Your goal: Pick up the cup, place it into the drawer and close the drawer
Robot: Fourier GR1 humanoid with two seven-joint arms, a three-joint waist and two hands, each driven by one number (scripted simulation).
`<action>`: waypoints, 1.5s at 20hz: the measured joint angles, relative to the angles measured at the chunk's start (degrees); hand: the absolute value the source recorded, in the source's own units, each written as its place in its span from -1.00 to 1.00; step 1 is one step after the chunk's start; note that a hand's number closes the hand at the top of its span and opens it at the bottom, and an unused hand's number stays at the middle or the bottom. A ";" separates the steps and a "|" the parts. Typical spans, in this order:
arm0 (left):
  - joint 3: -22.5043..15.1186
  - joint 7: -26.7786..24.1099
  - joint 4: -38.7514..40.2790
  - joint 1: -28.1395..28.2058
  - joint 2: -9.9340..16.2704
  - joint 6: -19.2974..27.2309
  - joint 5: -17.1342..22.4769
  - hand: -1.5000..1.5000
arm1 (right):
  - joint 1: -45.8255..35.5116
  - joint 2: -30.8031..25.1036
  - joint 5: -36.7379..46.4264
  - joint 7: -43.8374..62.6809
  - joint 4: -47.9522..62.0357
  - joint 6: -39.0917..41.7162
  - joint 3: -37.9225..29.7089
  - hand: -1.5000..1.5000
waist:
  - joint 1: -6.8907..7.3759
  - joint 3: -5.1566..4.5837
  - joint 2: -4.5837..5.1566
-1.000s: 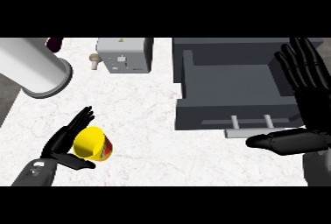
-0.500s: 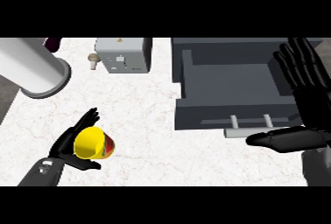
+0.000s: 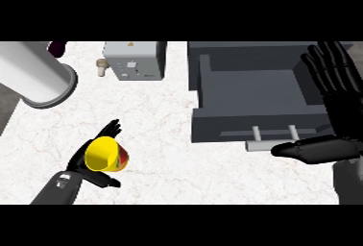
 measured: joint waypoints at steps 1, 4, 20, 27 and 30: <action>-0.18 0.07 0.17 0.05 -0.10 -0.39 0.02 -1.00 | 0.41 -0.03 -0.33 0.21 -0.52 0.14 -0.09 -1.00 | -0.14 -0.01 -0.02; -0.69 0.78 -0.14 -0.34 -1.05 -2.51 0.57 1.00 | 0.29 -0.27 -0.75 -0.07 -0.08 0.46 -0.57 -1.00 | -0.06 0.00 -0.03; 13.00 -6.55 -5.89 -0.77 -5.07 19.04 11.03 1.00 | -0.06 -0.85 -0.94 0.26 0.27 0.37 -1.67 -1.00 | 0.96 0.04 -0.16; 15.49 -6.23 -8.30 -5.42 -6.26 17.61 14.69 1.00 | 1.26 -1.12 -1.03 -0.24 -0.20 1.11 -1.82 -1.00 | 0.97 0.17 -0.47; 14.08 -3.99 -11.52 -7.70 -7.09 16.85 14.68 1.00 | 1.59 -1.91 -1.95 1.35 -1.34 1.50 -2.55 -1.00 | 1.29 0.24 -0.74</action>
